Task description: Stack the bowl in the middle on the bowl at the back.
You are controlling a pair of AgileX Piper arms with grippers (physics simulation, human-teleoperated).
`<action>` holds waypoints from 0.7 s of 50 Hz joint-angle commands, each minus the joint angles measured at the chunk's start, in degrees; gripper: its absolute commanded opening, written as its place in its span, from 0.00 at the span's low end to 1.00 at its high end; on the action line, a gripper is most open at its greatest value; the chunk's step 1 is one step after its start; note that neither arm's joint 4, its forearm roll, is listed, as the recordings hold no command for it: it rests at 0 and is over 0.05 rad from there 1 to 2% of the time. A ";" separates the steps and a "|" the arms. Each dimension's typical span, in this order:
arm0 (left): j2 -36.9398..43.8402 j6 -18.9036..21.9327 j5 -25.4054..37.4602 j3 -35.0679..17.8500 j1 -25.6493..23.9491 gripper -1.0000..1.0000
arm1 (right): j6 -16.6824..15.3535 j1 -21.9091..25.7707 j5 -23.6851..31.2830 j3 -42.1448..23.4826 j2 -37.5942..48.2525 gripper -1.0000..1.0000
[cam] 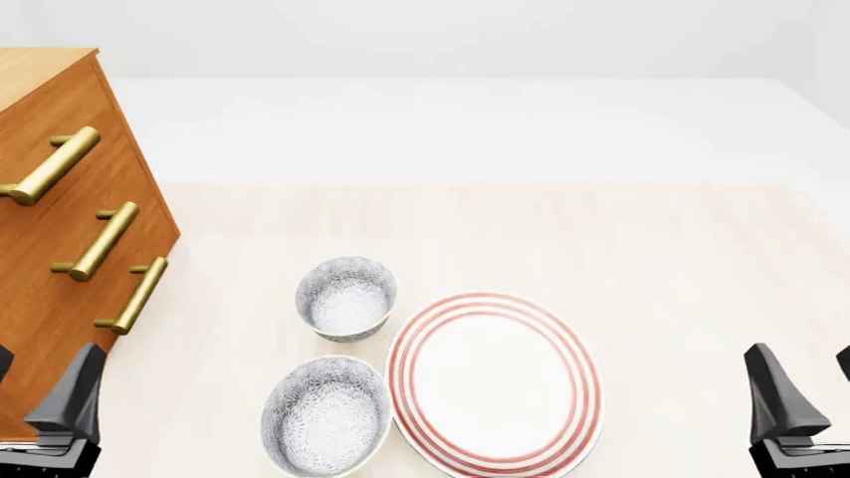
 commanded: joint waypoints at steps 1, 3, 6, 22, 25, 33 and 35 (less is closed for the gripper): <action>0.60 0.41 -0.11 -0.12 0.02 1.00 | 0.07 0.01 -0.01 -0.11 0.24 1.00; 0.77 0.58 -0.21 -0.10 -0.01 1.00 | 0.14 0.02 0.00 -0.09 0.21 1.00; 0.87 0.65 -0.28 -0.10 0.05 1.00 | 0.21 0.03 0.00 -0.08 0.23 1.00; 2.55 -0.58 0.74 -2.65 -0.68 1.00 | 0.93 -0.64 -0.22 -0.08 0.51 1.00; 2.66 -0.60 1.85 -3.89 -1.00 1.00 | 1.06 -0.66 -0.12 -0.07 0.47 1.00; 4.40 0.92 7.95 -11.50 -5.88 1.00 | 1.45 -0.70 -0.31 -0.08 0.73 1.00; 7.35 -0.46 9.66 -14.60 -8.18 1.00 | 1.53 -0.75 -0.37 -0.09 0.81 1.00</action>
